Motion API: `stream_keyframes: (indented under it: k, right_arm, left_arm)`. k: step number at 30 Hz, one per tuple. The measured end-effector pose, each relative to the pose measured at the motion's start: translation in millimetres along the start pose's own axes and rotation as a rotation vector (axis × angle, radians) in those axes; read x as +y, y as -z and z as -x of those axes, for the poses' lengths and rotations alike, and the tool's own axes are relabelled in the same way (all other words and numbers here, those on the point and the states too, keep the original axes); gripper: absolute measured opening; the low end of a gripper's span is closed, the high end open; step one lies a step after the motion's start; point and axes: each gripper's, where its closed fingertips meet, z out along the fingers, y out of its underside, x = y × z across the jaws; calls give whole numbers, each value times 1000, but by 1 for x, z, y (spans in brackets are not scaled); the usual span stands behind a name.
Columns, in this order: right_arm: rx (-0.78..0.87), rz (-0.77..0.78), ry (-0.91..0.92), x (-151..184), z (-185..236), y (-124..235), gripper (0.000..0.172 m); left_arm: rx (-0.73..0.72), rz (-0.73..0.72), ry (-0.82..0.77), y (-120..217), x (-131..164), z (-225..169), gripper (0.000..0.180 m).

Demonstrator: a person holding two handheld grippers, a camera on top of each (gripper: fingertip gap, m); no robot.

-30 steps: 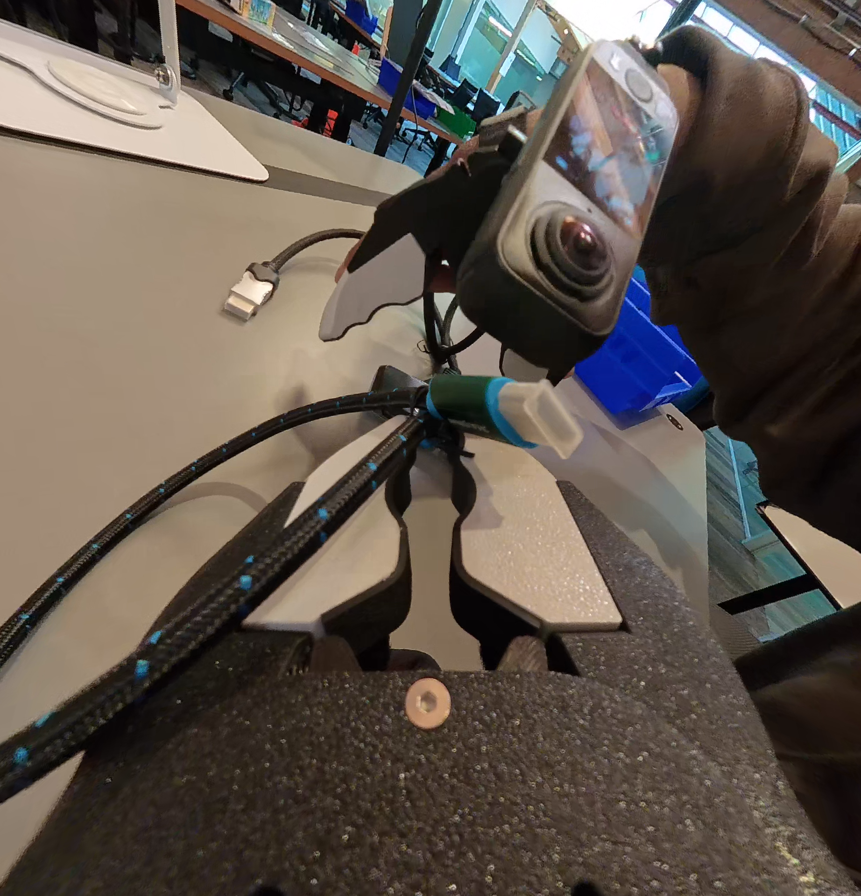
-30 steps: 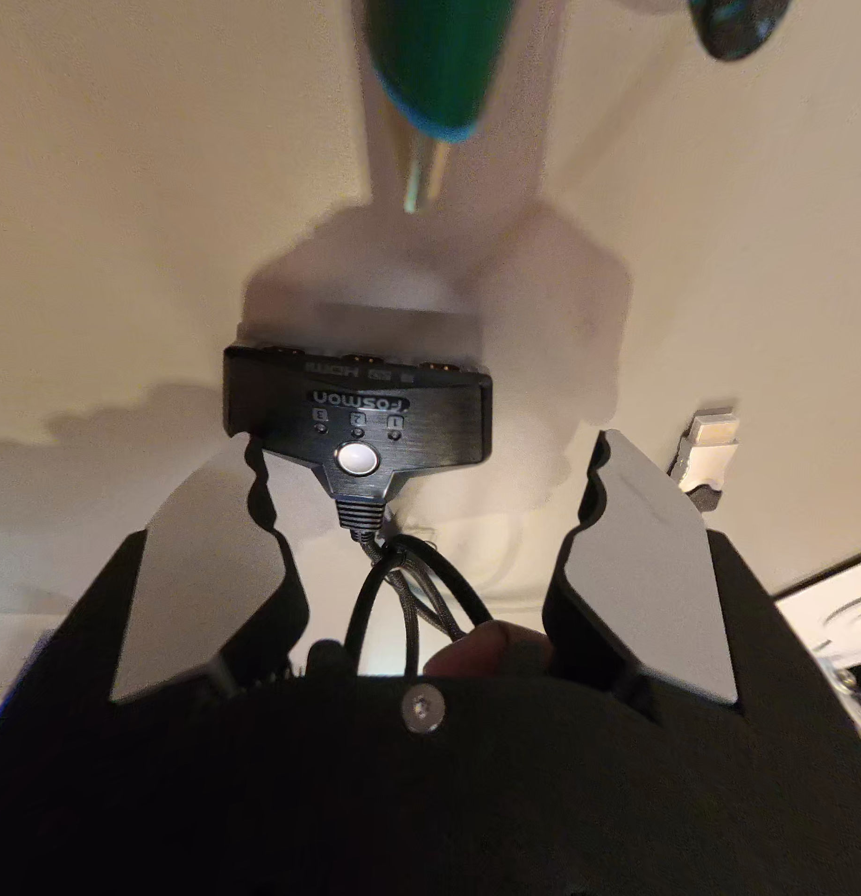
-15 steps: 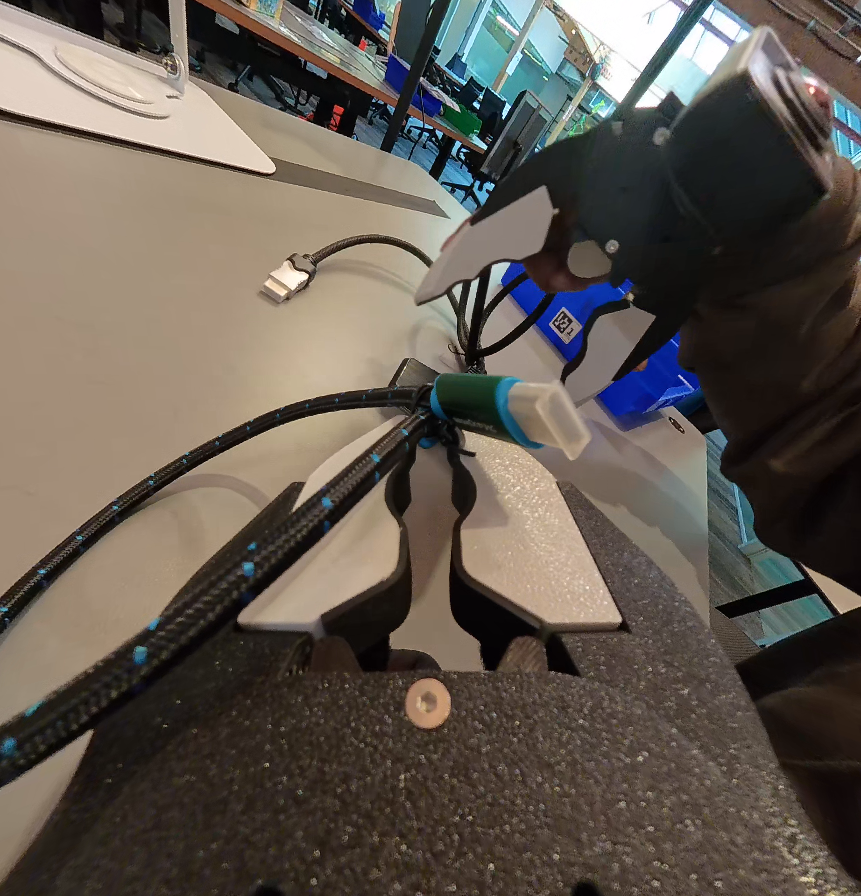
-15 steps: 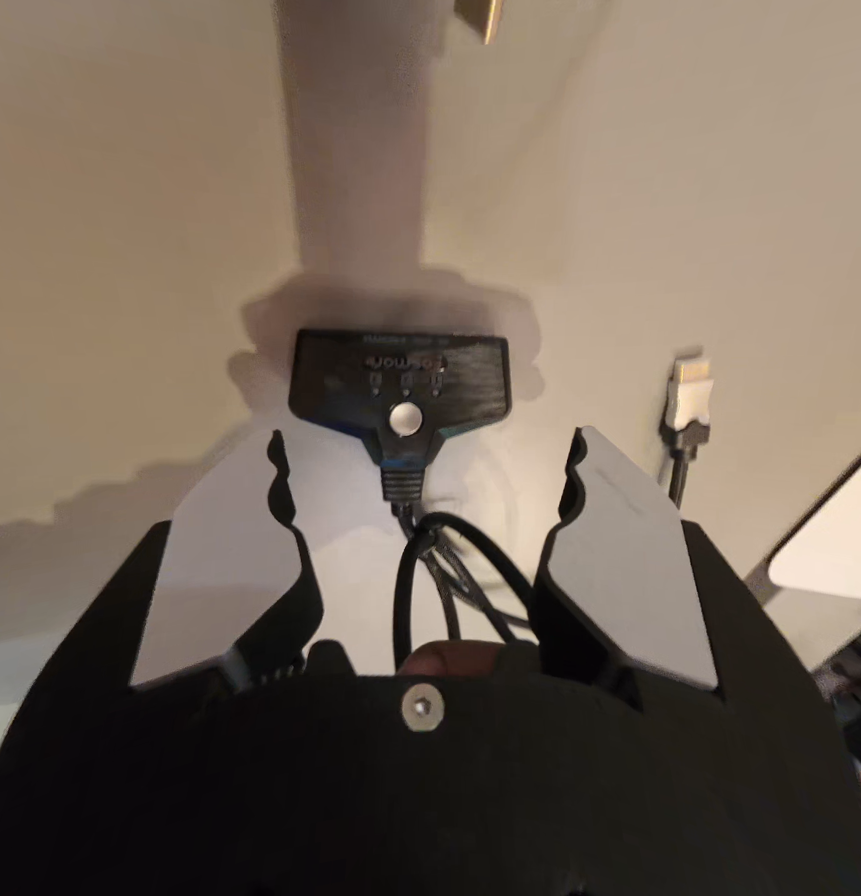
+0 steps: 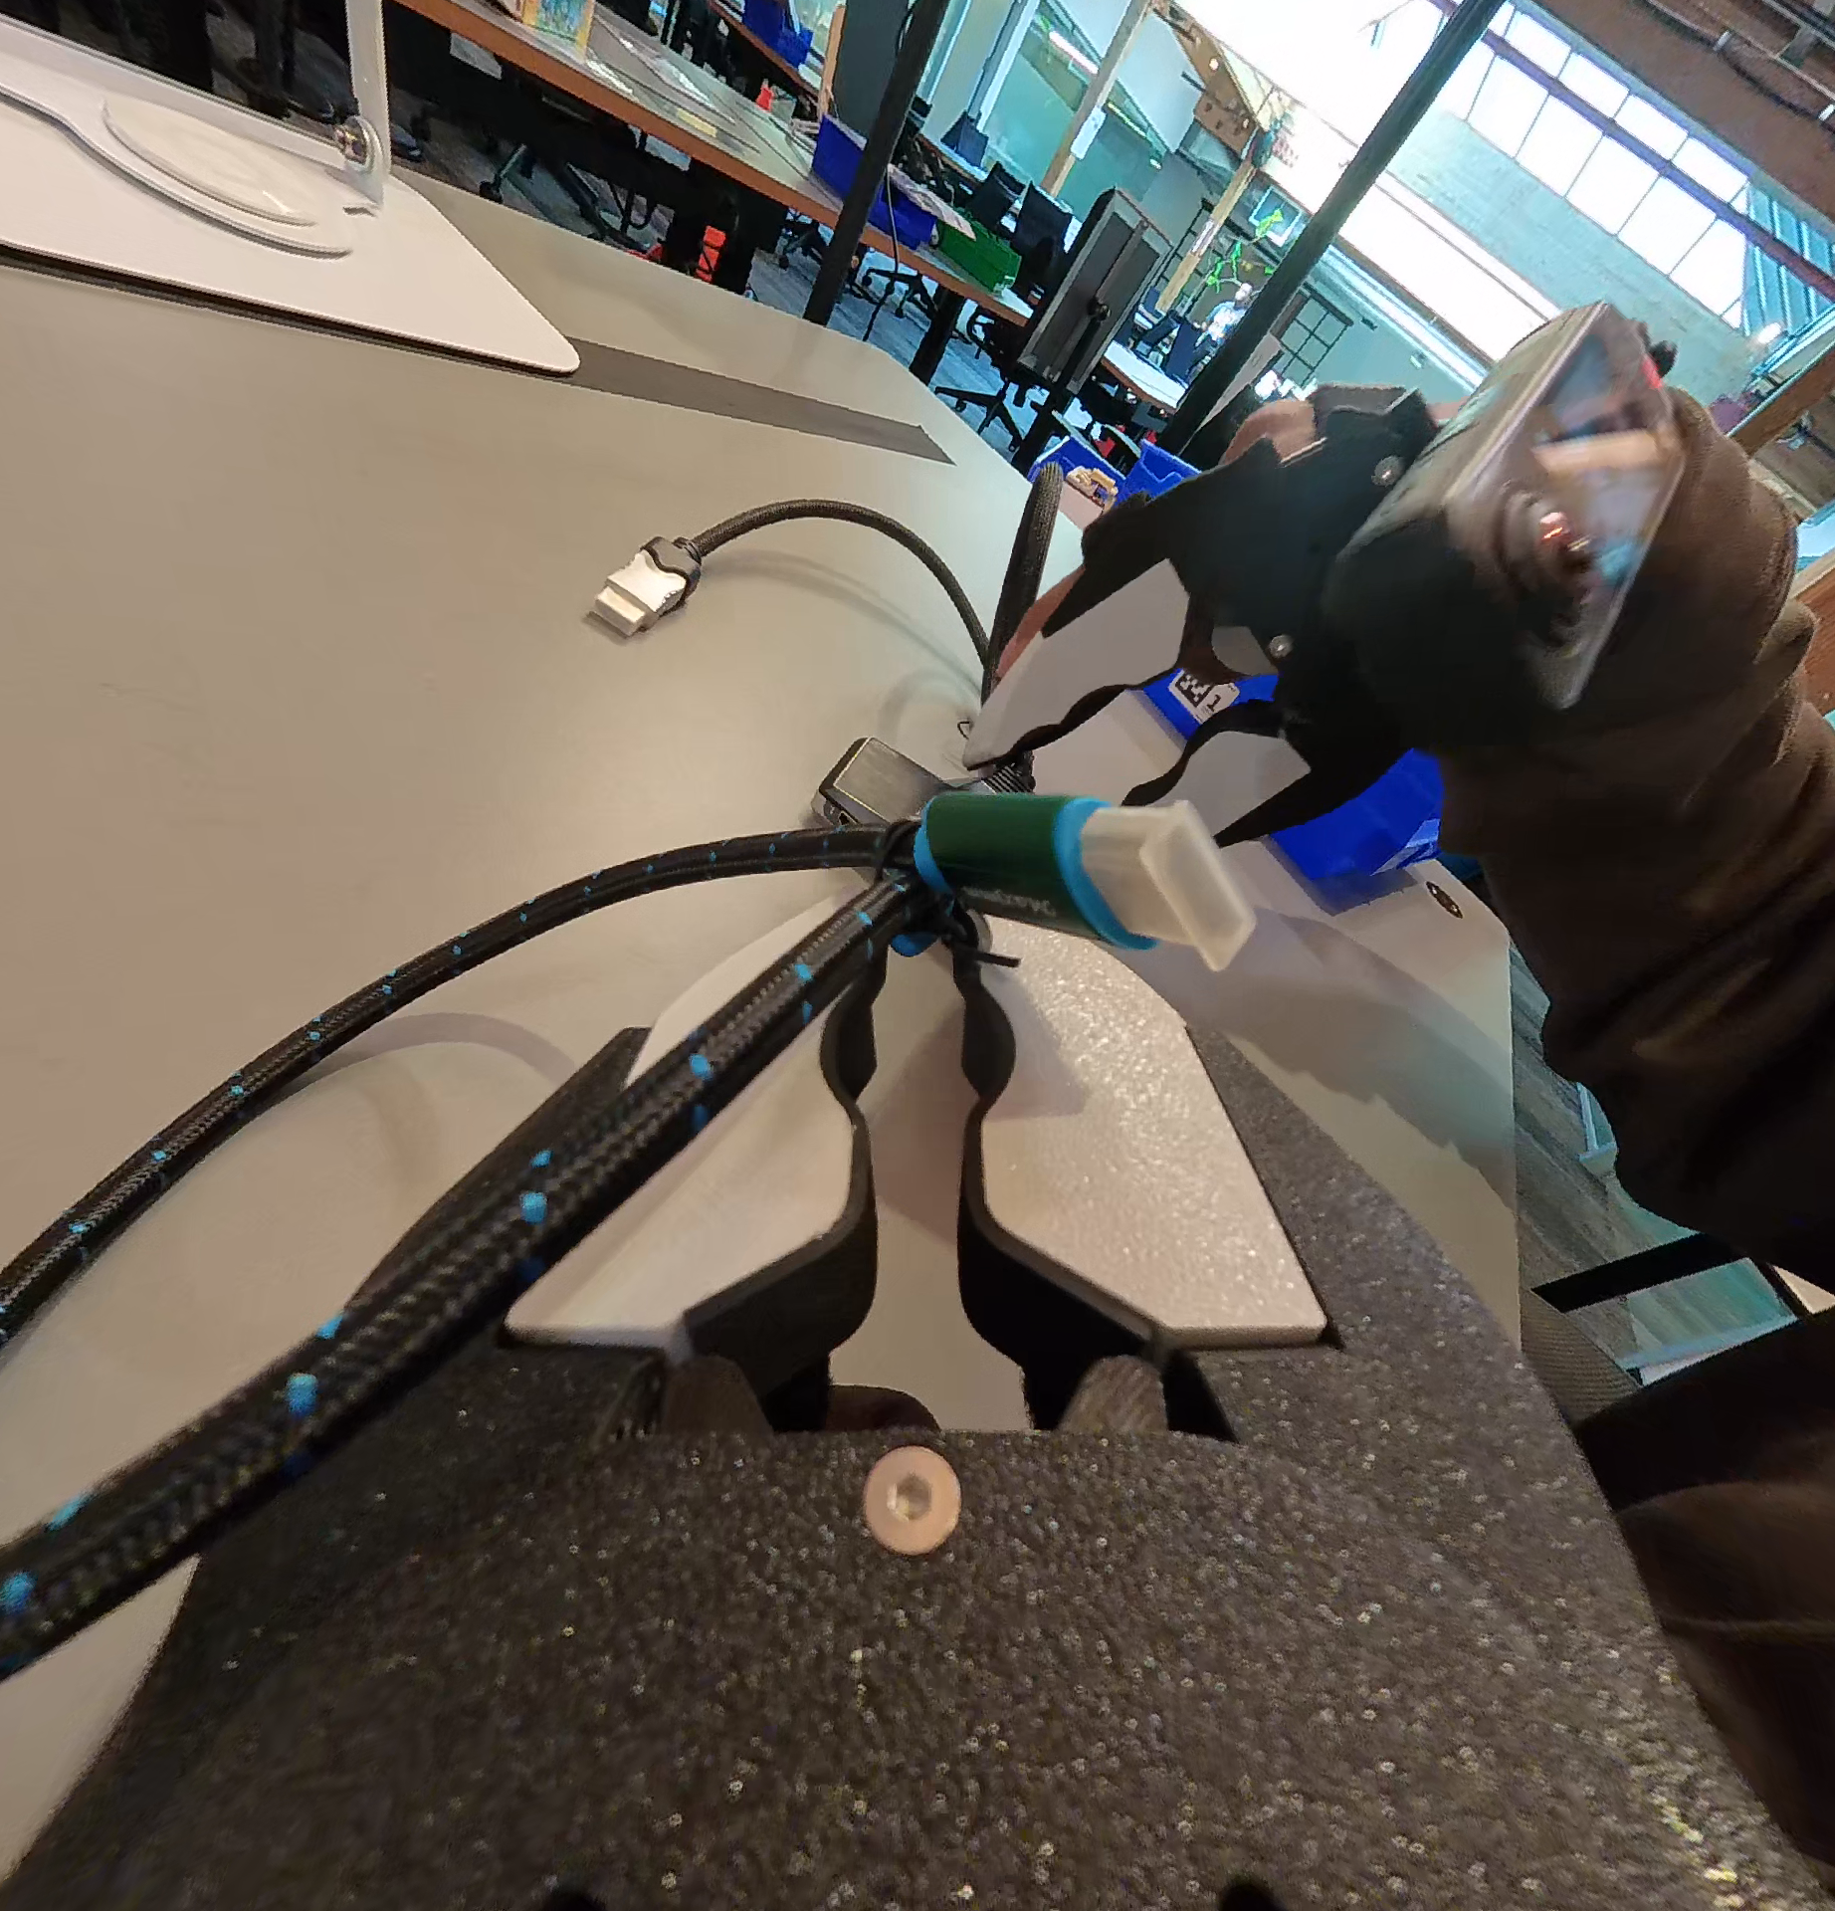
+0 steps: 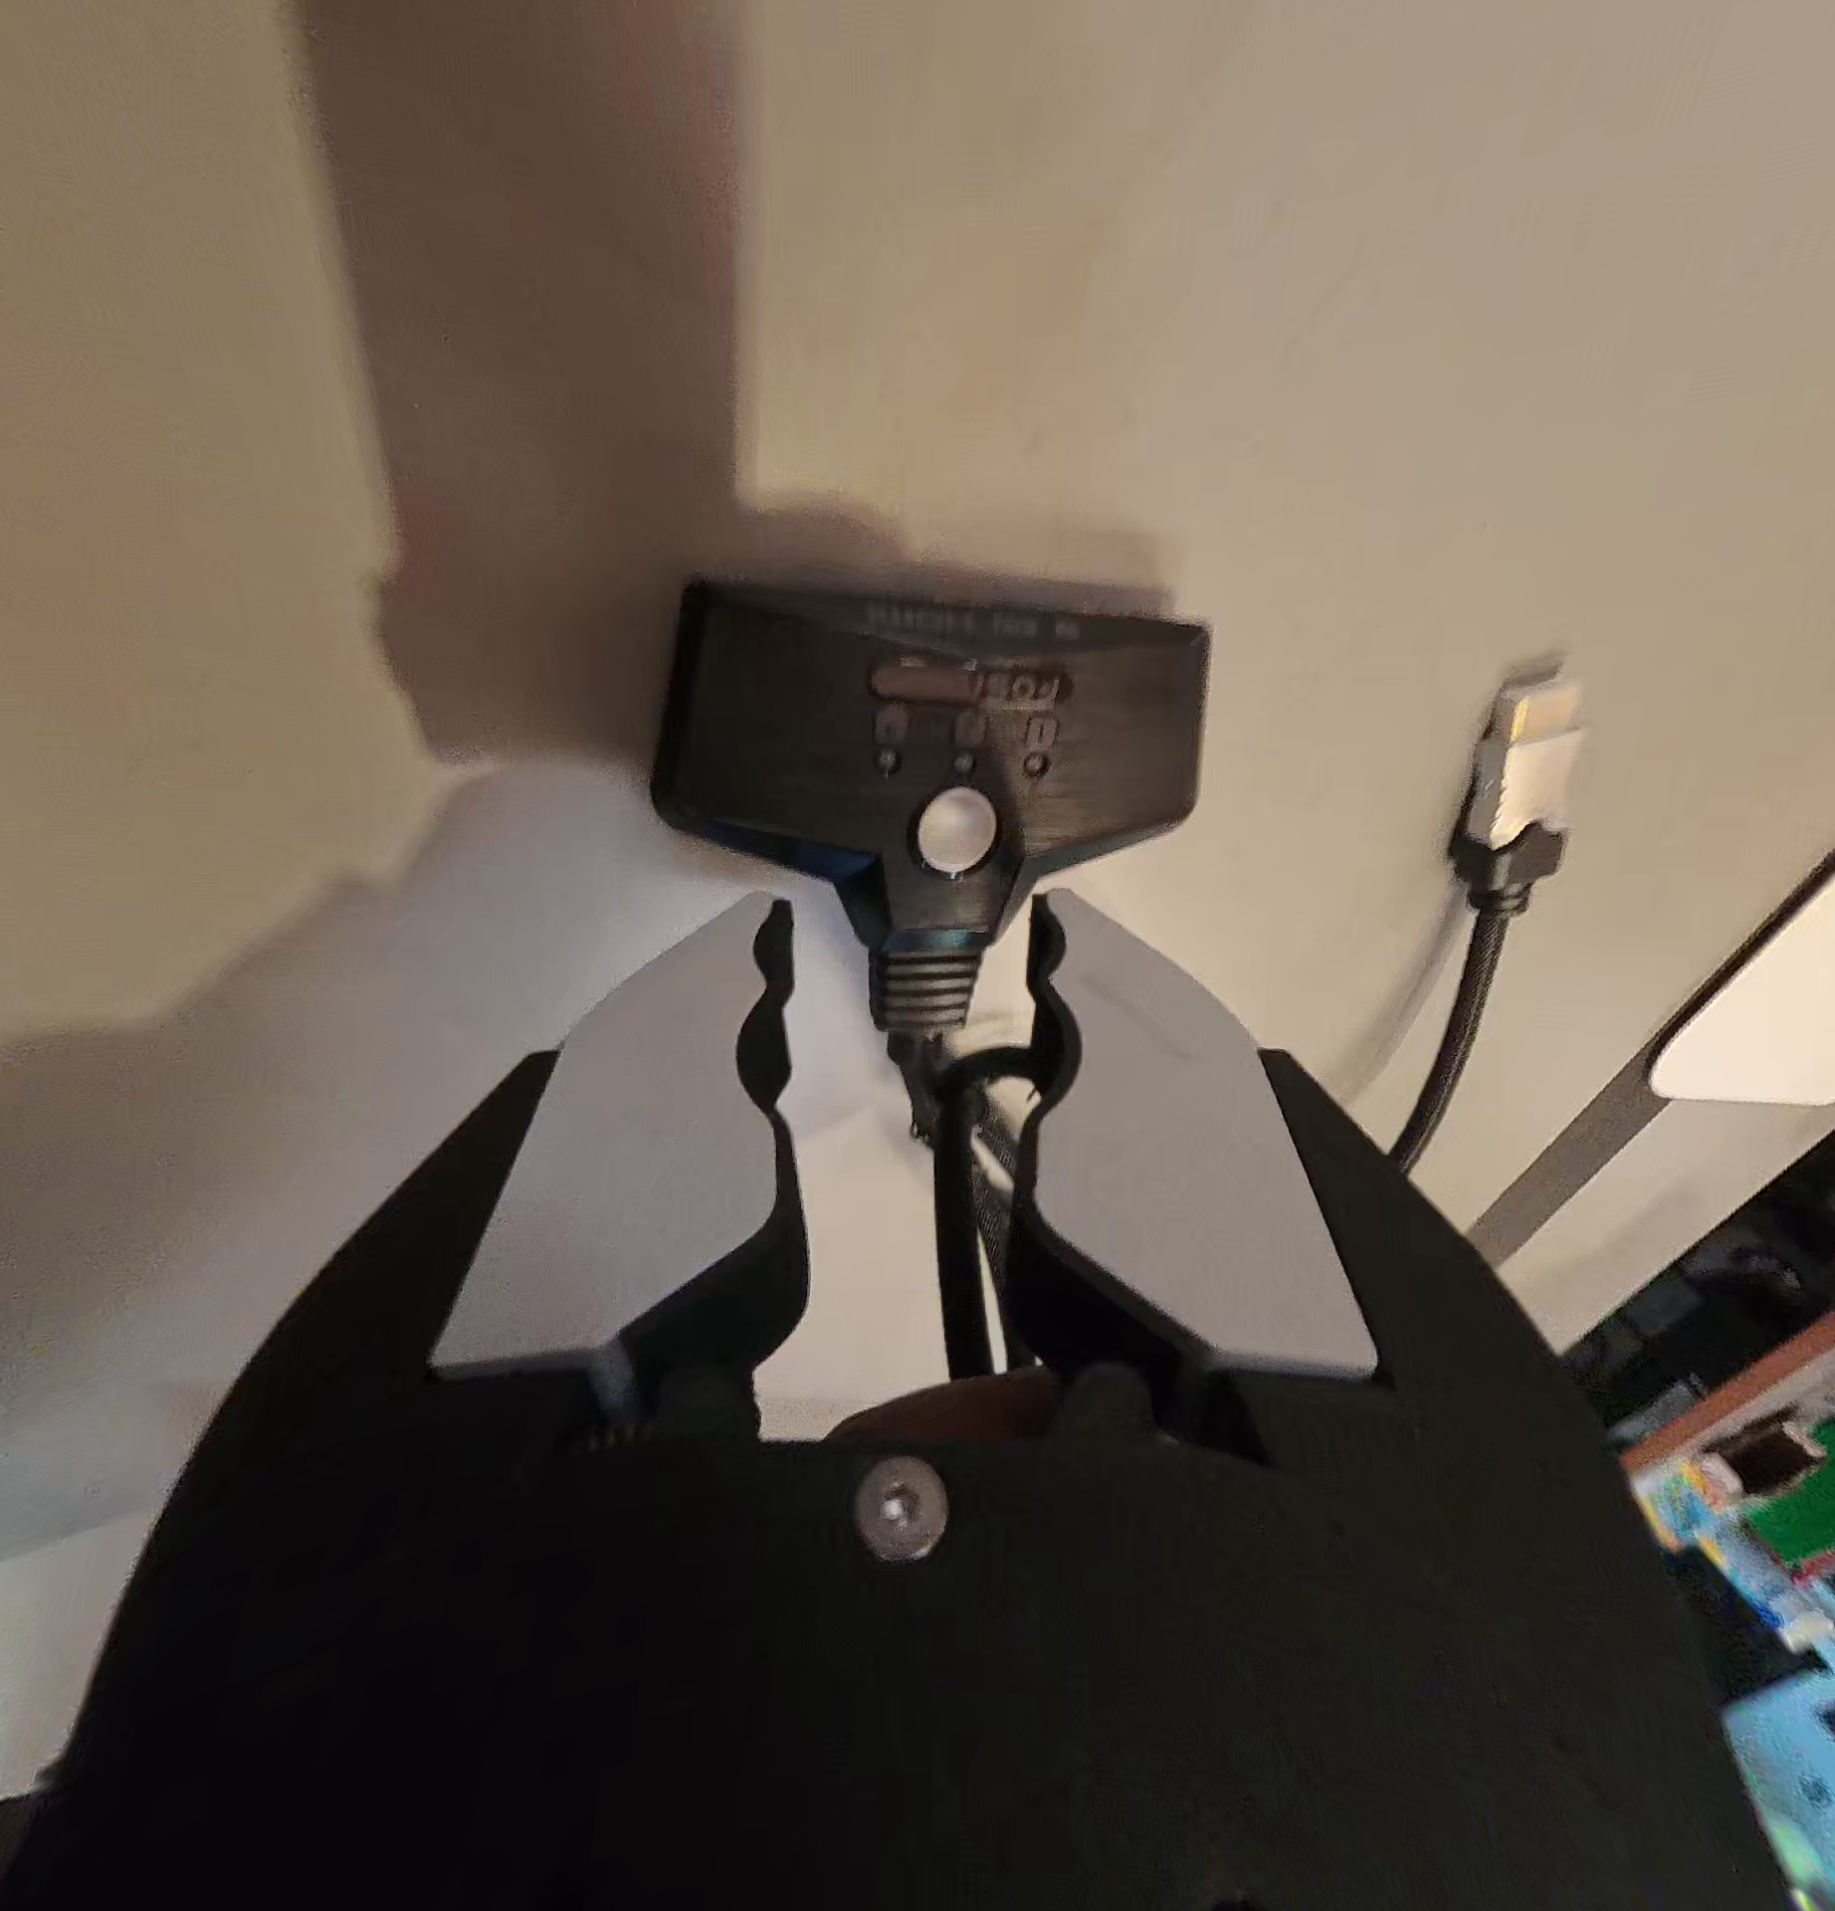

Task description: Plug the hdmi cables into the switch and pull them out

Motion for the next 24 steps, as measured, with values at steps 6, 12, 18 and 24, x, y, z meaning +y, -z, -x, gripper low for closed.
stream_keyframes:
  k: [6,12,18,24]
  right_arm:
    - [-32,151,-31,24,3,-16,54]
    - [-210,199,-167,41,-1,-25,65]
    - [-284,193,-235,43,-9,-29,53]
    - [-86,1,-264,25,-20,-26,42]
  left_arm:
    - [5,5,-1,-1,1,-1,11]
    - [13,12,-10,-2,3,-4,12]
    - [15,14,-7,-2,3,-4,12]
    - [29,-3,34,-2,1,-3,12]
